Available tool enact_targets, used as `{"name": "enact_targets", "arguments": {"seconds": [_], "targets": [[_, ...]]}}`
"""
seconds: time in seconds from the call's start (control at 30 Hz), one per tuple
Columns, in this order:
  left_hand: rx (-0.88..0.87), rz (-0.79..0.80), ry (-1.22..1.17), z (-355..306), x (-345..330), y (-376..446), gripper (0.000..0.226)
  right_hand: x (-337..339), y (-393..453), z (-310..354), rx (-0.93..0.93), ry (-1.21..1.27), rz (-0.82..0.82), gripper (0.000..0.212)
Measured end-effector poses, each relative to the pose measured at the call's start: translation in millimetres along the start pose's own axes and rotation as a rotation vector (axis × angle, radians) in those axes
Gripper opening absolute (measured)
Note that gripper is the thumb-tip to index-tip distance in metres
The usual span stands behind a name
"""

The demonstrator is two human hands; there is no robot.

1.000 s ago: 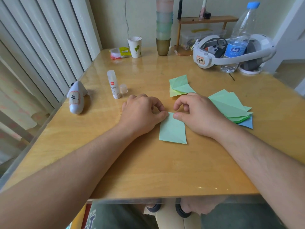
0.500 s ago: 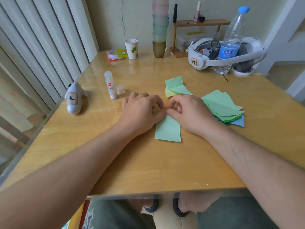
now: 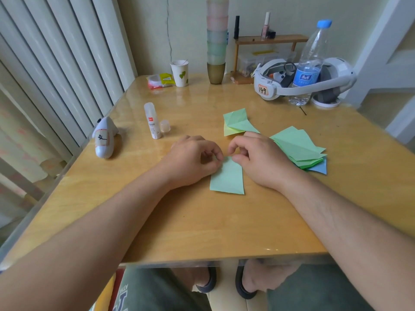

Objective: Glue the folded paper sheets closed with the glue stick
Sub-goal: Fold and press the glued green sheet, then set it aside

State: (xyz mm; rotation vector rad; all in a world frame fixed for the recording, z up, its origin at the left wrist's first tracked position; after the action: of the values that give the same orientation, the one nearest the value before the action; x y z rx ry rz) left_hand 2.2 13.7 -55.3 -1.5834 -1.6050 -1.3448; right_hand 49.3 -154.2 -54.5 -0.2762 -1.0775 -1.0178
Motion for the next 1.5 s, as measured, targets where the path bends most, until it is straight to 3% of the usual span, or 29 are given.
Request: {"name": "enact_targets", "arguments": {"seconds": [0.07,0.2,0.27,0.57,0.77,0.87,0.97,1.03,1.17,1.3,1.43,1.5], "targets": [[-0.071,0.11,-0.055,-2.3,4.8,-8.8,0.017,1.6,-4.5,-2.9,0.001,0.074,0.04,0.016],[-0.139,0.397,-0.134,-7.7,7.0,-31.4,0.064,5.4,-13.4,-6.7,-0.018,0.204,0.119,0.024],[-0.13,0.425,-0.119,-7.5,4.9,-34.4,0.066,7.1,-16.0,-5.8,-0.015,0.231,0.162,0.028],[-0.17,0.128,-0.187,-16.3,11.3,-28.4,0.022,3.3,-18.9,-3.3,0.023,0.14,0.322,0.055],[-0.266,0.043,-0.129,-23.0,14.9,-30.2,0.012,8.7,-13.4,-11.9,0.006,0.48,0.125,0.047],[-0.256,-0.119,-0.18,-24.0,23.7,-26.3,0.008,13.6,-11.8,-13.2,0.011,0.437,0.021,0.056],[-0.115,-0.288,-0.26,-18.9,34.1,-22.7,0.013,26.8,-13.1,-10.3,0.035,0.236,-0.218,0.07],[-0.031,-0.386,-0.307,-15.3,38.6,-23.7,0.014,34.1,-15.8,-12.1,-0.048,0.256,-0.321,0.072],[-0.054,-0.533,-0.374,-16.2,45.9,-27.8,0.01,26.2,-14.6,-11.5,-0.188,0.603,-0.223,0.079],[-0.235,-0.614,-0.207,-33.5,50.0,-30.1,0.01,9.5,-9.8,0.3,-0.265,1.014,-0.032,0.074],[-0.335,-0.508,-0.08,-43.0,36.0,-27.7,0.02,6.5,-9.1,-5.1,-0.326,1.158,-0.017,0.027],[-0.35,-0.447,-0.097,-44.0,30.2,-27.1,0.024,6.5,-9.2,-12.5,-0.359,1.133,-0.054,0.017]]}}
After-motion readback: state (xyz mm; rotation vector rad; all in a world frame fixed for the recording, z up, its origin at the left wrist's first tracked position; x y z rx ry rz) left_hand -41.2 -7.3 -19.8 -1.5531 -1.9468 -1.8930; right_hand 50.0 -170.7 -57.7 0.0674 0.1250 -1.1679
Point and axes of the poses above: each hand's wrist, its own y-axis towards the middle knuckle, its own x-axis out of the back of the hand, z = x × y, the point moved 6 cm from there along y, towards the middle knuckle, and after that the axes turned 2 degrees about y, right-handed, at the moved point
